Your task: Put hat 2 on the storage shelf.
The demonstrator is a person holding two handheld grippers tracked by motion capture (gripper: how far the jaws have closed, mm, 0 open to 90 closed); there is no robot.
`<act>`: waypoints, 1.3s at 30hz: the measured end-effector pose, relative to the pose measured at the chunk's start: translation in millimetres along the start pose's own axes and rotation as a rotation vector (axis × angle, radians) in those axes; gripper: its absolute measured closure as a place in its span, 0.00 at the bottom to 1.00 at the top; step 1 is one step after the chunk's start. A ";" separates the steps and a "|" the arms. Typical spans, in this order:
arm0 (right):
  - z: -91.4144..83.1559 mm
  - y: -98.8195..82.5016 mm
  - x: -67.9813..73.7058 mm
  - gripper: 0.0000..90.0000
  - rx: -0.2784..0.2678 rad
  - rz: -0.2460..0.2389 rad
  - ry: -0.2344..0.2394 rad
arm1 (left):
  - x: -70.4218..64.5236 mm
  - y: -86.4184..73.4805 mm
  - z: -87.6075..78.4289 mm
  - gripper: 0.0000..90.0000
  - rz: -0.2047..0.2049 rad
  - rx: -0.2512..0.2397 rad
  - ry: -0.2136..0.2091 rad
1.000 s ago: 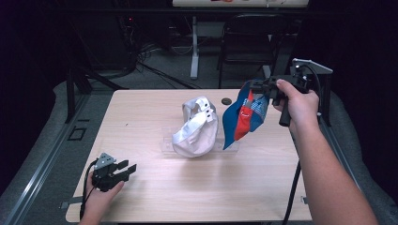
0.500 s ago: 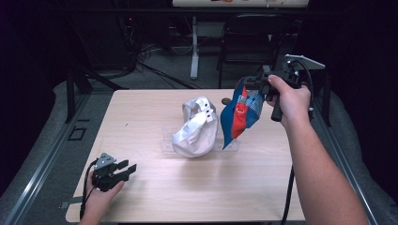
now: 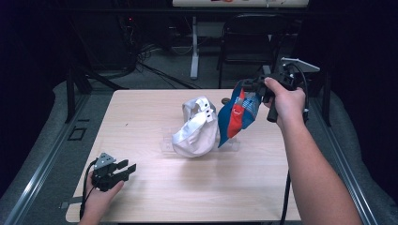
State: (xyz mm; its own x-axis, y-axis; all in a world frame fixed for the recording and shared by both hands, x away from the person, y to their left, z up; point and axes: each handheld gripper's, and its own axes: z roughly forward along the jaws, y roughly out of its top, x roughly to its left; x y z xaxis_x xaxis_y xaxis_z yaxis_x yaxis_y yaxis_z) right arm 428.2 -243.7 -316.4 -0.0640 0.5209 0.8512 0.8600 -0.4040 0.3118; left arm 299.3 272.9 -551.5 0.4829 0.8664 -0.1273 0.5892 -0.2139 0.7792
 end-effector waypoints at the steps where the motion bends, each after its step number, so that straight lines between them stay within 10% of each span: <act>1: 2.7 -0.8 -0.5 0.87 0.000 0.004 -0.004 | 0.1 0.3 -0.1 0.63 0.002 0.008 0.000; 20: 25.1 -22.9 -46.9 0.87 0.078 0.027 -0.033 | -0.5 -0.1 0.5 0.63 0.003 -0.001 0.005; 39: 7.6 -31.7 -58.1 0.70 0.063 -0.047 -0.081 | -0.2 -0.4 0.0 0.63 0.004 0.000 0.008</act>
State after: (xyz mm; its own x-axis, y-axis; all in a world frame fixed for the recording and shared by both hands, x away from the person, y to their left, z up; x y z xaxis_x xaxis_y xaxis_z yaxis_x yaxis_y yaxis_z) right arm 408.6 -255.5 -379.0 -0.0663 0.5980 0.7988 0.8873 -0.3308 0.3213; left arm 299.0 272.7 -551.8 0.4803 0.8690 -0.1192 0.5873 -0.2176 0.7796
